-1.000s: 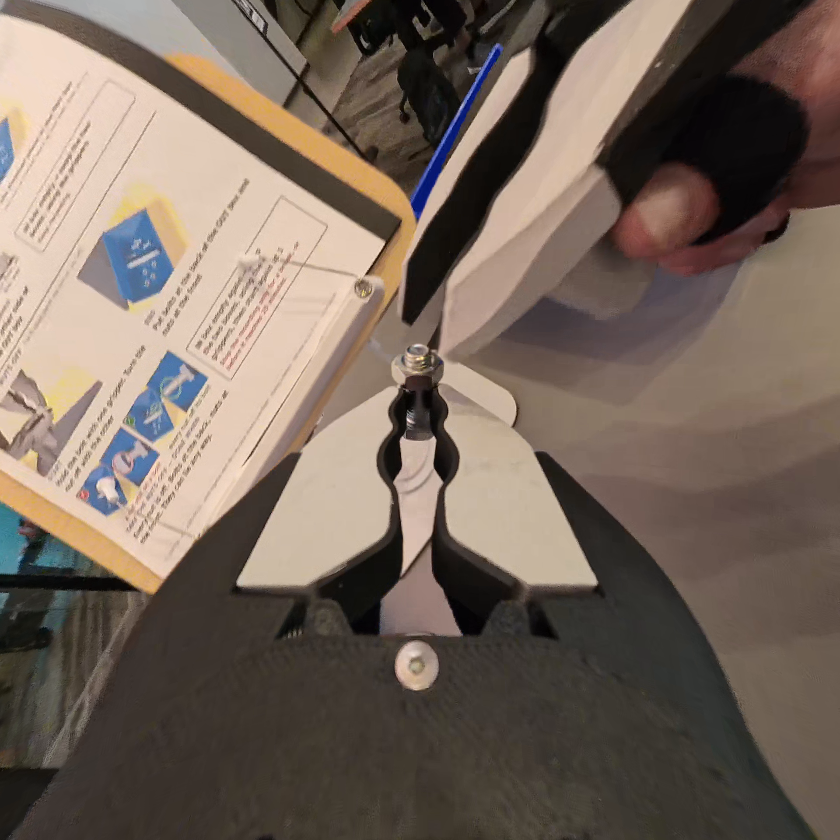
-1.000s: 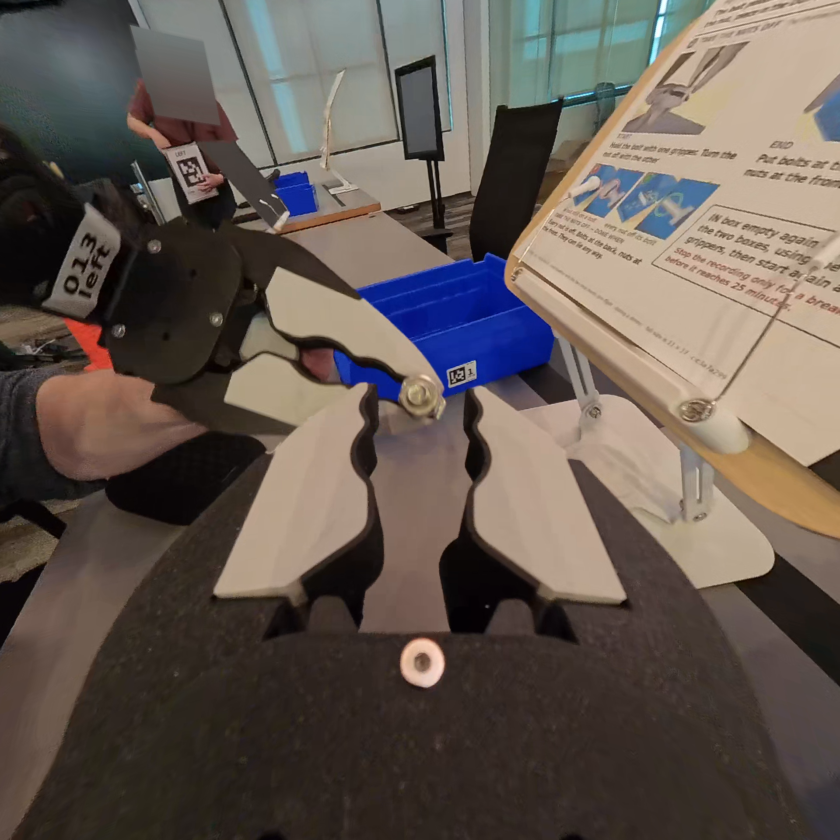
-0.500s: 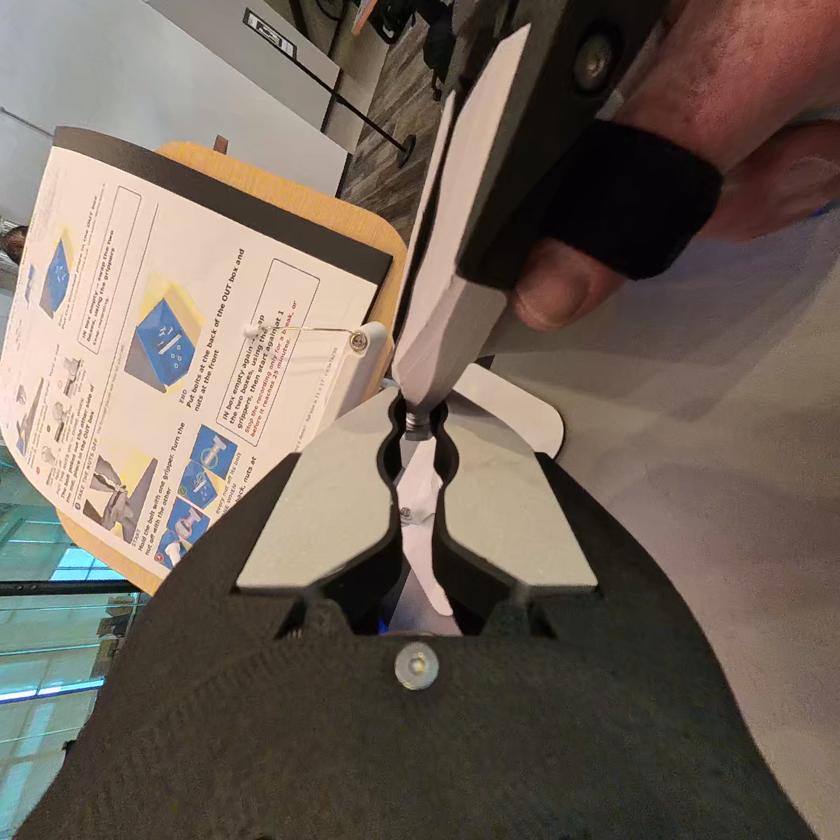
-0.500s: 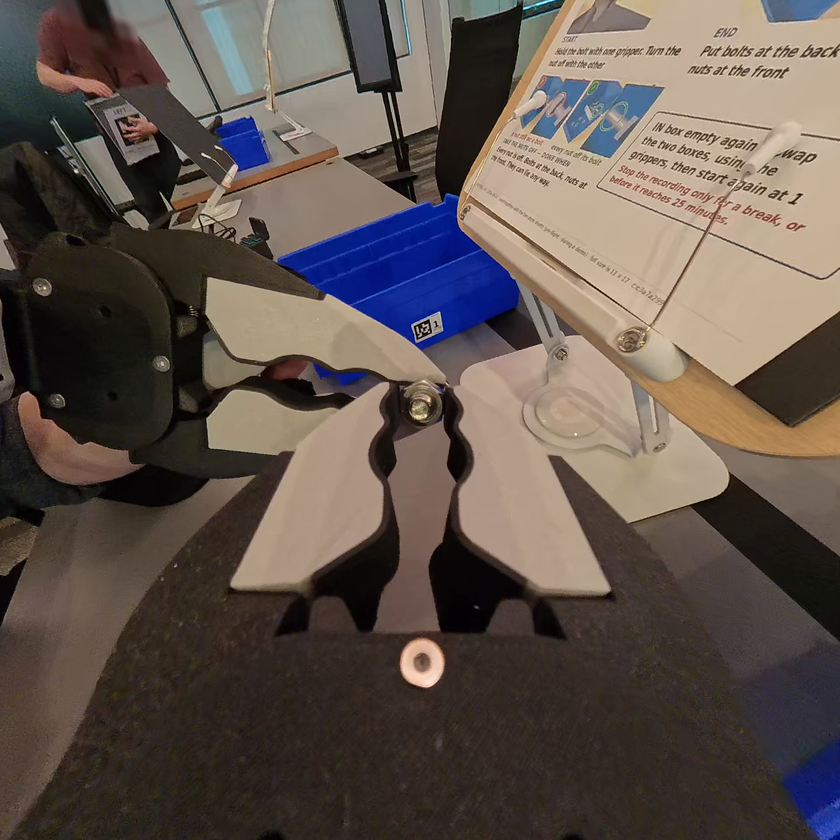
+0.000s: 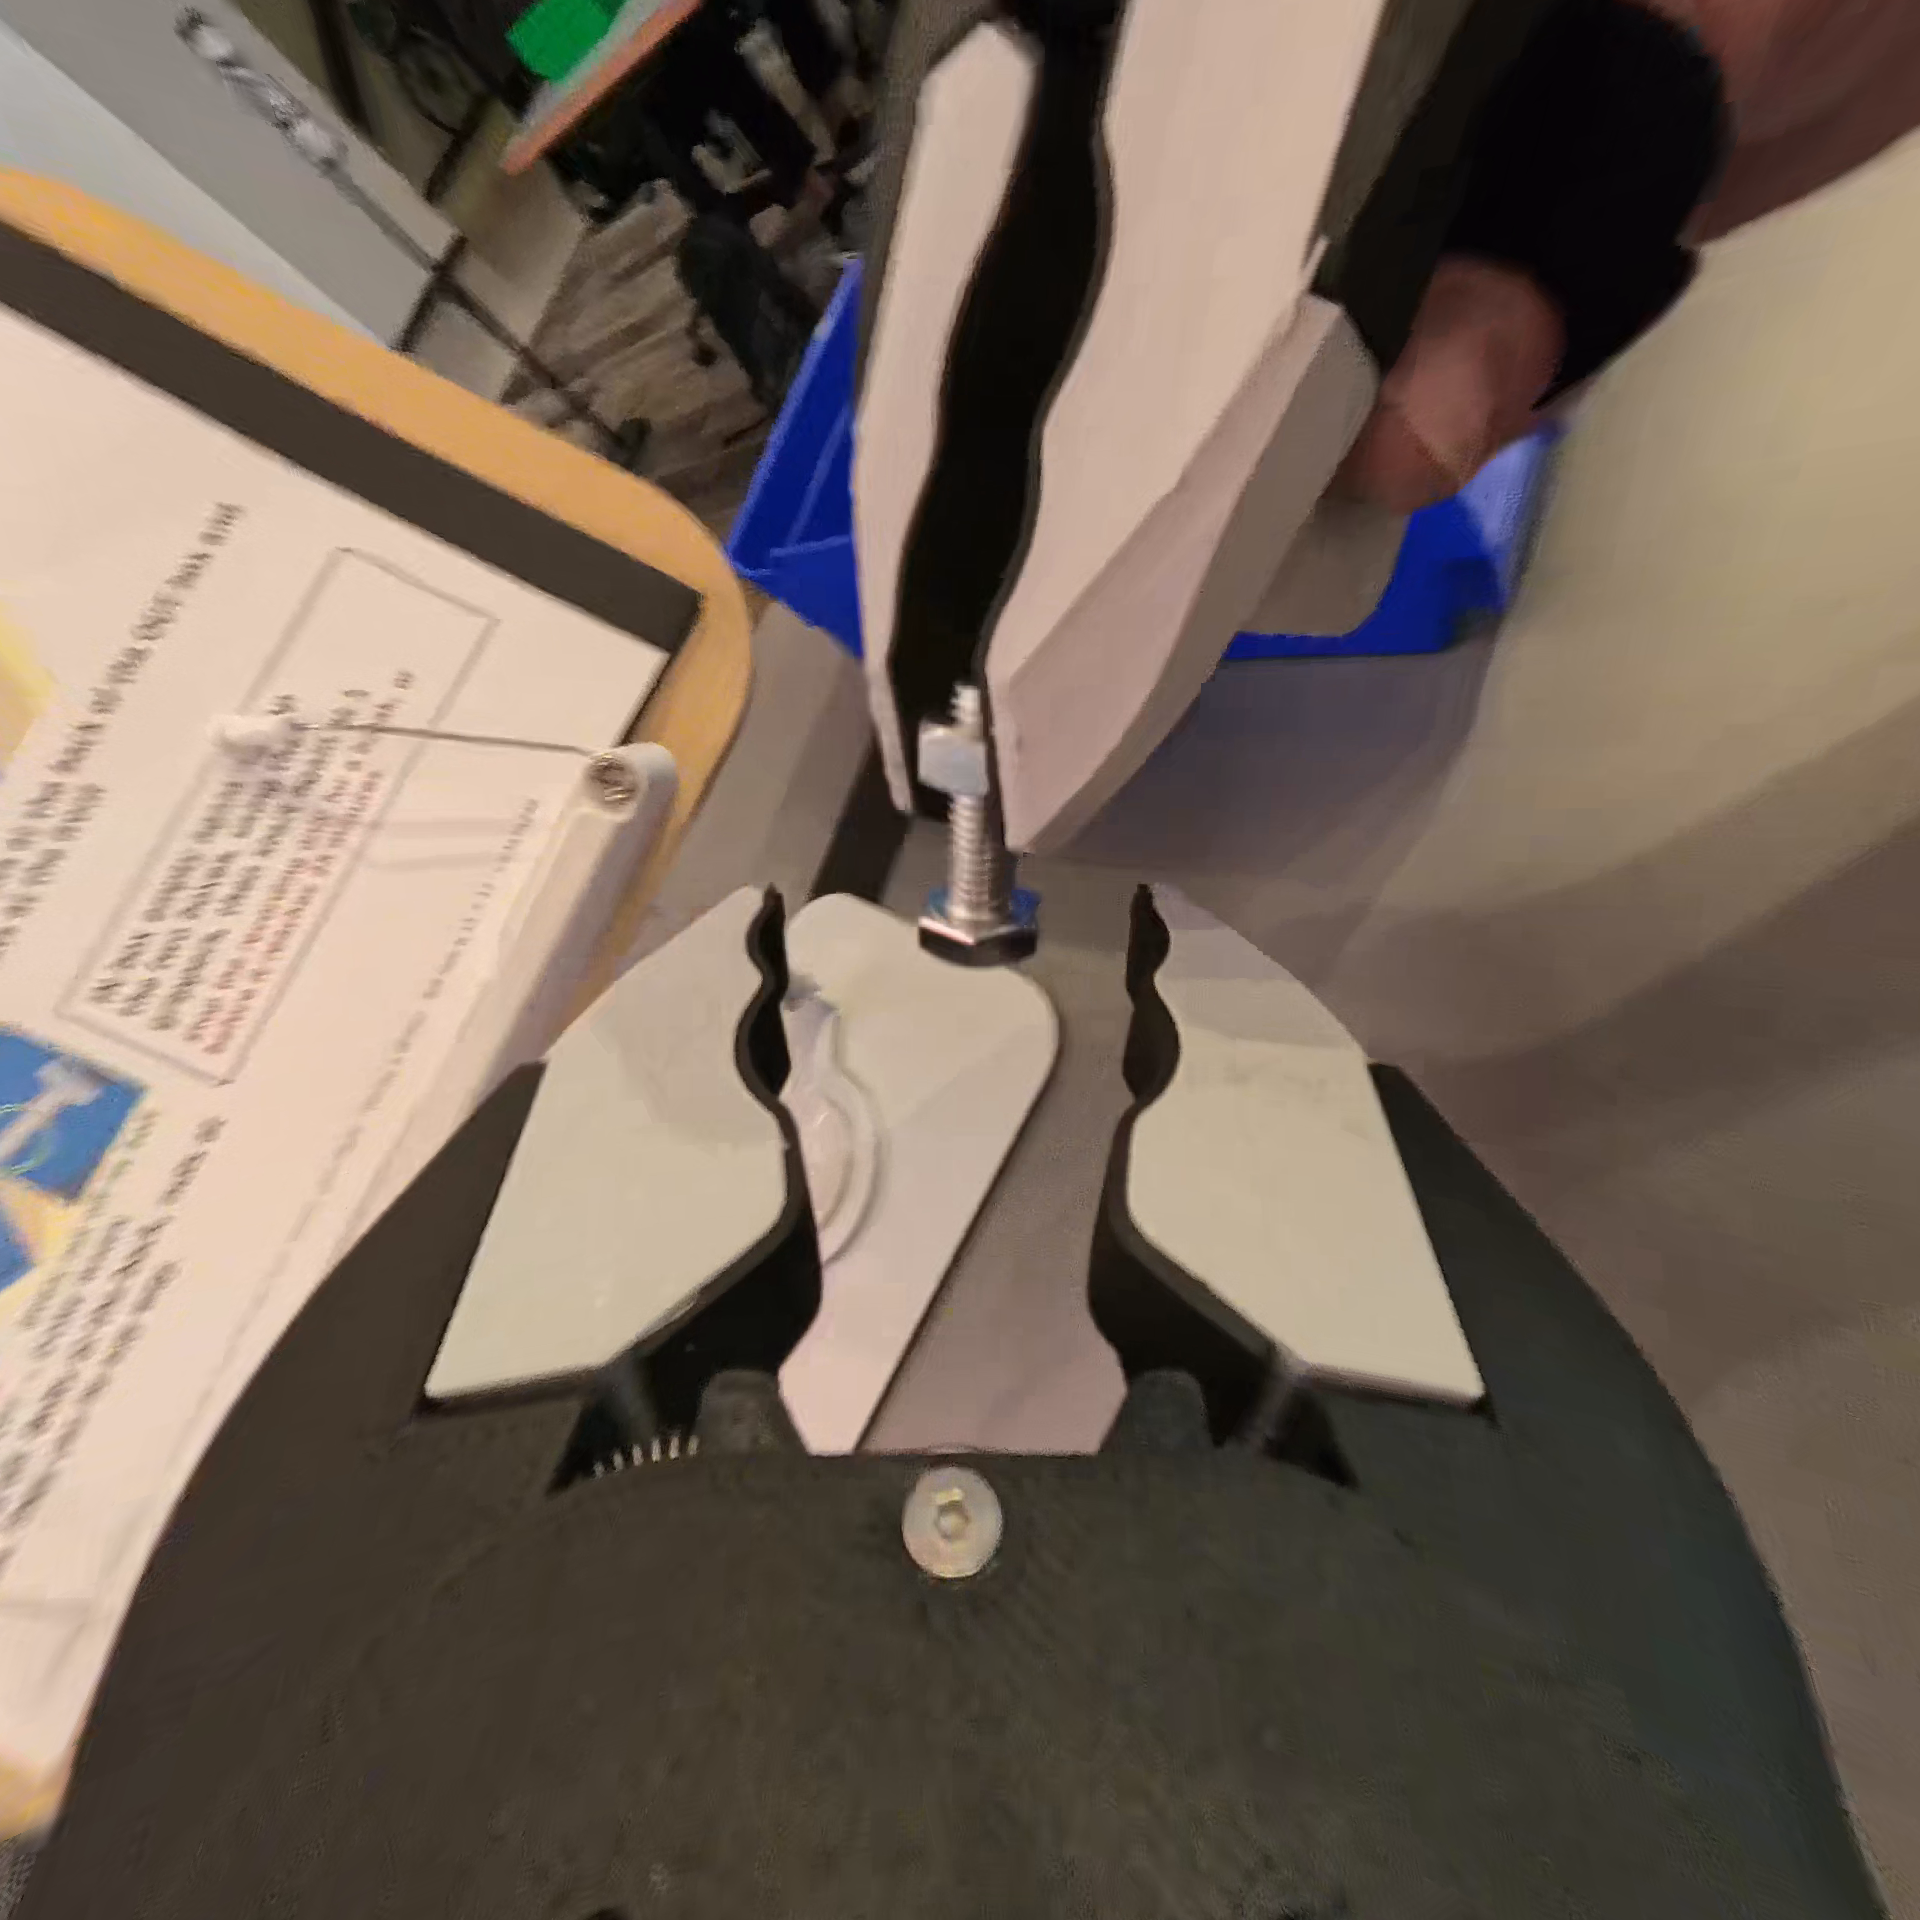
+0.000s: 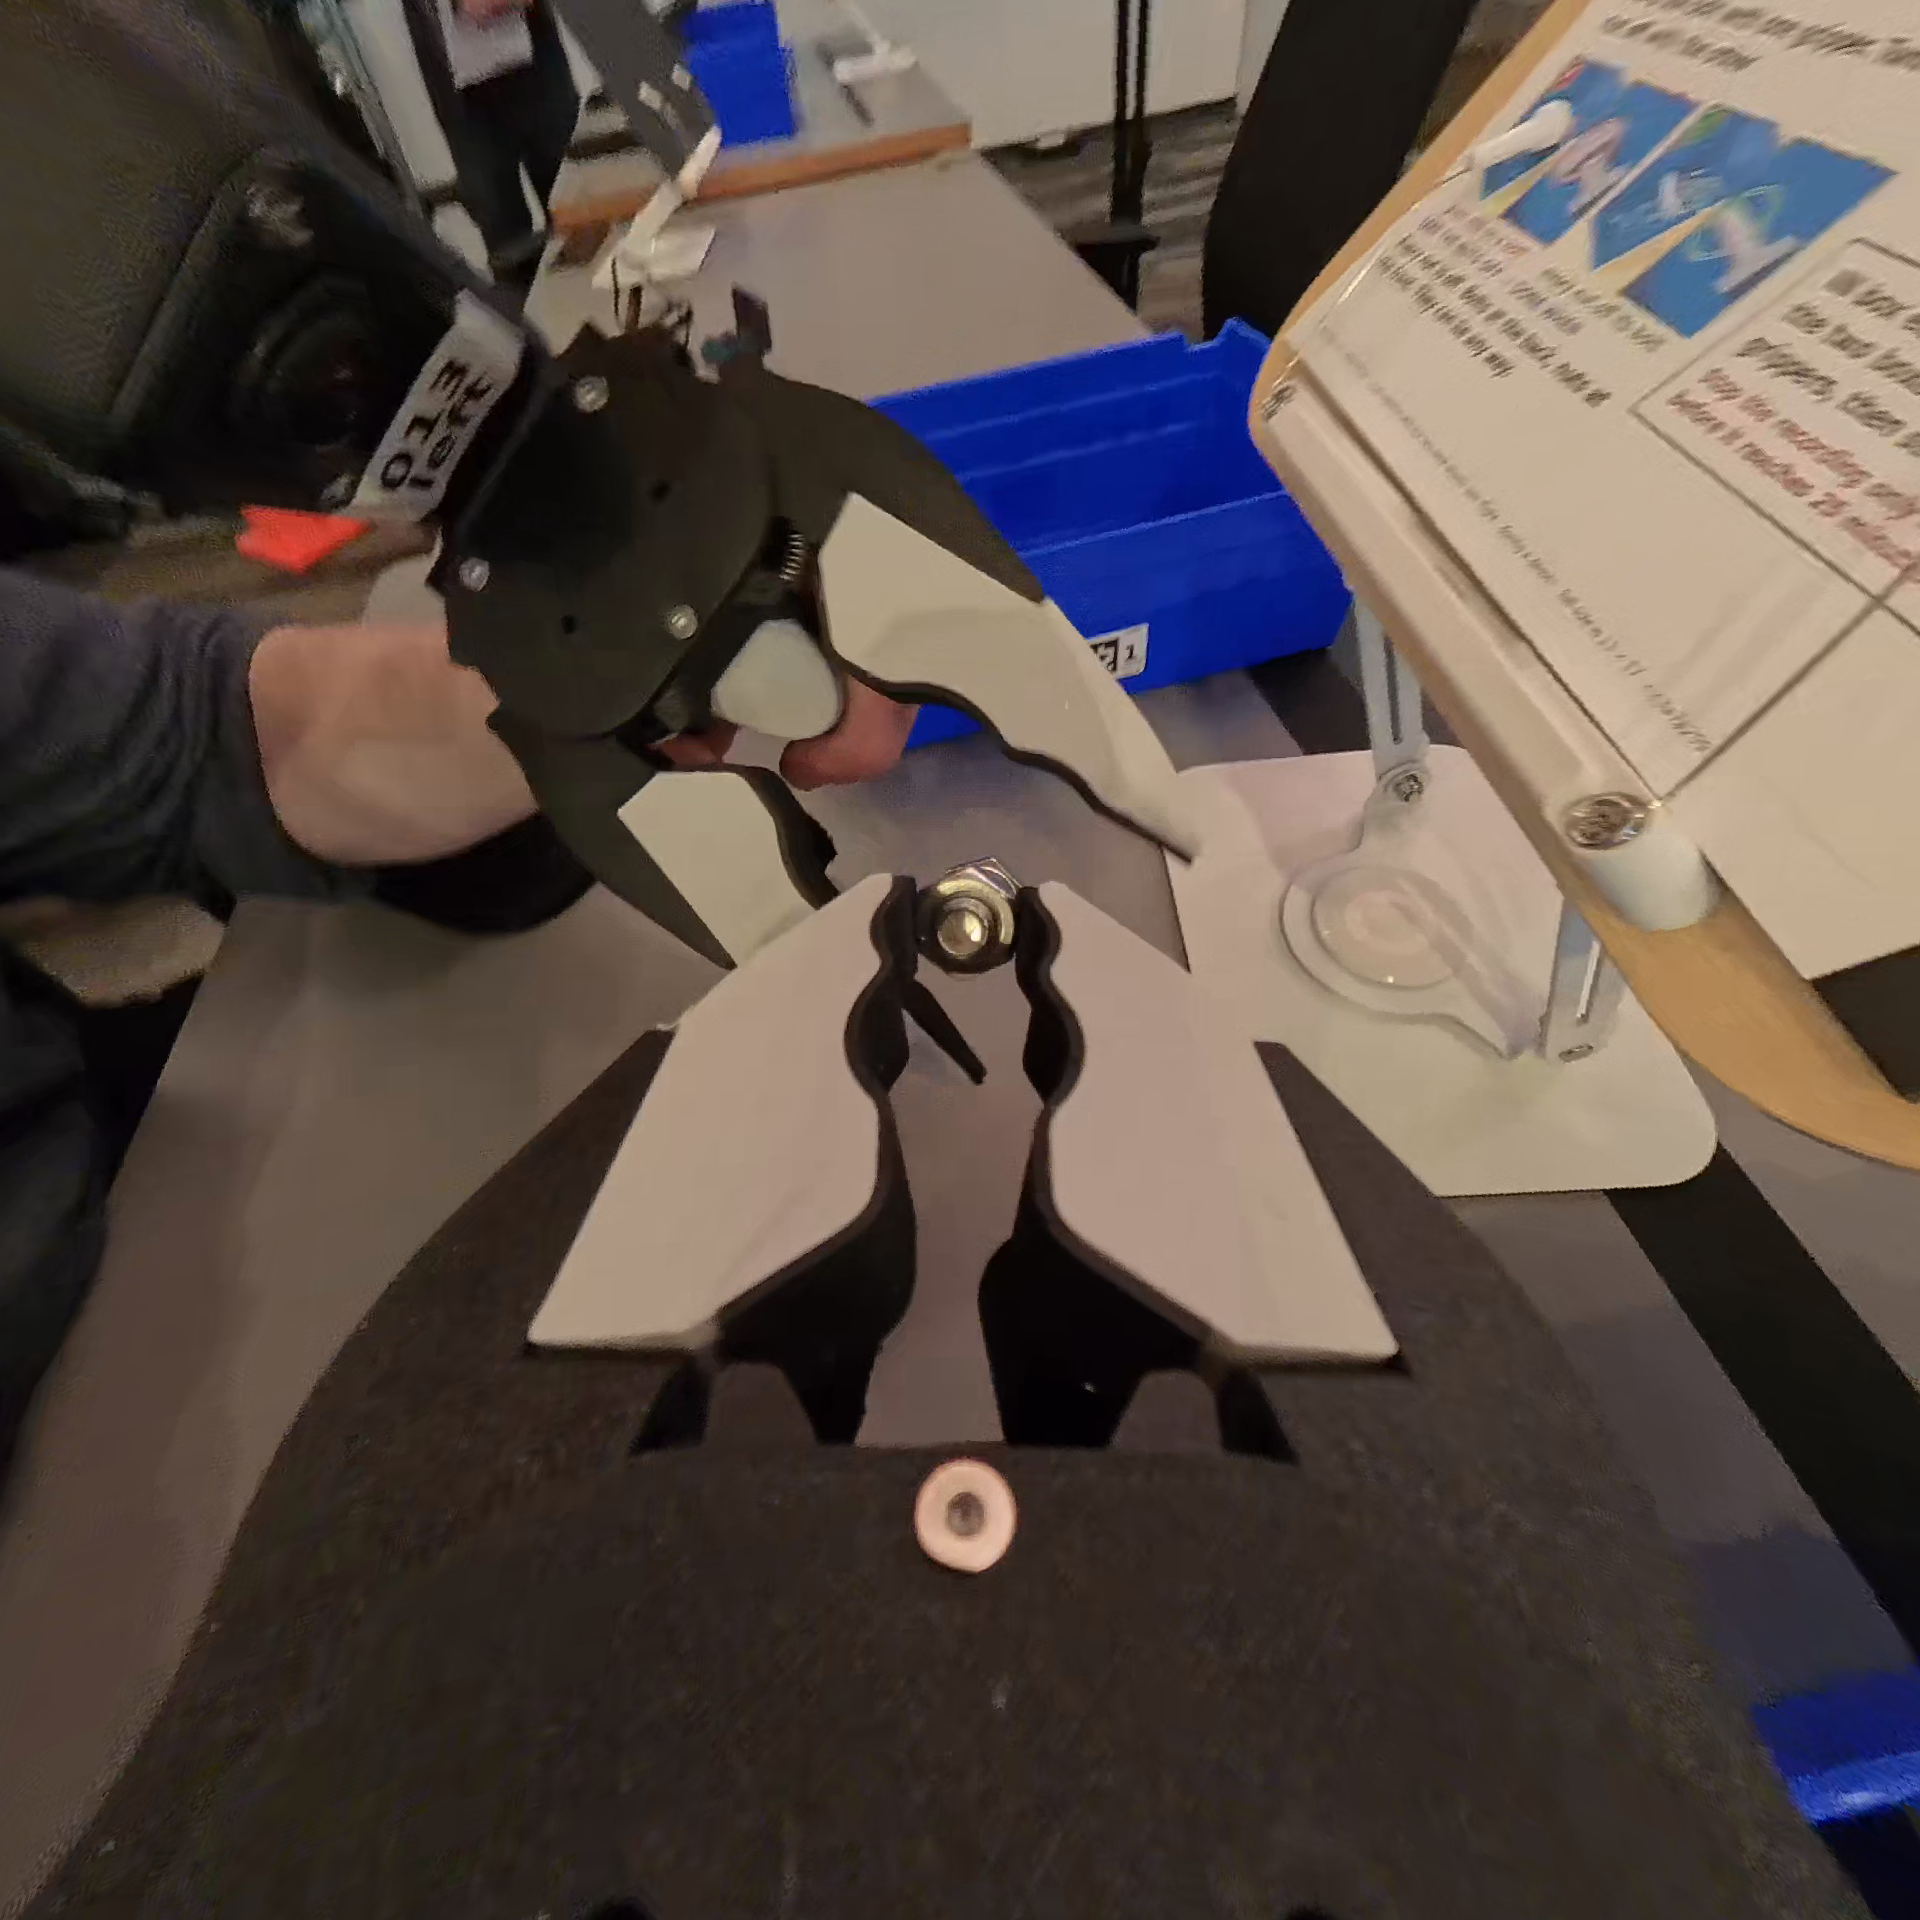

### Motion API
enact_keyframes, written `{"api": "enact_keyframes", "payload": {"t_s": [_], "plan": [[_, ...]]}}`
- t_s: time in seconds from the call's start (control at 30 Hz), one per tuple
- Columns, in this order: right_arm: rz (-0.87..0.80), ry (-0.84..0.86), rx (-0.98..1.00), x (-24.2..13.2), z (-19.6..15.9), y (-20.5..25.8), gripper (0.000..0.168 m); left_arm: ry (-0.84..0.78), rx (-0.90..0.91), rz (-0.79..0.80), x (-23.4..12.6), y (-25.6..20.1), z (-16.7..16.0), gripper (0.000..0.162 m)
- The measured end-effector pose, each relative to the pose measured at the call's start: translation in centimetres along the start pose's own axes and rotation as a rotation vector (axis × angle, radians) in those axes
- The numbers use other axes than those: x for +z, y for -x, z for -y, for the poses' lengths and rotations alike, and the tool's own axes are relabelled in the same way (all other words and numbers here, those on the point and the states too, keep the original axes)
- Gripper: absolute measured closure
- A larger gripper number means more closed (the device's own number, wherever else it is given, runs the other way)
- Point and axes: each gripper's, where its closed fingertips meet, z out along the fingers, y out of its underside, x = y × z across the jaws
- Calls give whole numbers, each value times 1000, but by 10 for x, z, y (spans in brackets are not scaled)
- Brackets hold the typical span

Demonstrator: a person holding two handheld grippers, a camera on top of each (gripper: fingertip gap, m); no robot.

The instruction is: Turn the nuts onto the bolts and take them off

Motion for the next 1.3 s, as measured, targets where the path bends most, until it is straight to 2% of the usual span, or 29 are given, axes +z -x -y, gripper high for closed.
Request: {"api": "enact_keyframes", "payload": {"t_s": [0.23, 0.37, 0.57, 0.7, 0.8, 0.9, 1.1, 1.17, 1.3], "plan": [[125, 184, -71, -5, -23, 24, 150, -168, -184, -464, -6, -59, 16, 121], [168, 223, -58, -7, -27, 32, 150, -159, -191, -552, -4, -75, 13, 124], [200, 278, -49, -8, -35, 39, 150, -165, -195, -593, 1, -87, 13, 142], [210, 262, -49, -7, -32, 42, 150, -178, -204, -616, 0, -89, 14, 142], [214, 256, -54, -5, -31, 44, 150, -160, -202, -629, 2, -94, 11, 134], [209, 260, -56, -4, -31, 44, 150, -160, -202, -628, 4, -96, 11, 150], [196, 291, -60, -4, -35, 43, 150, -156, -195, -631, 6, -98, 8, 150], [186, 299, -66, -4, -36, 43, 150, -155, -204, -643, 5, -99, 9, 143], [187, 299, -68, -3, -36, 44, 150, -163, -209, -655, 4, -99, 9, 150]]}}
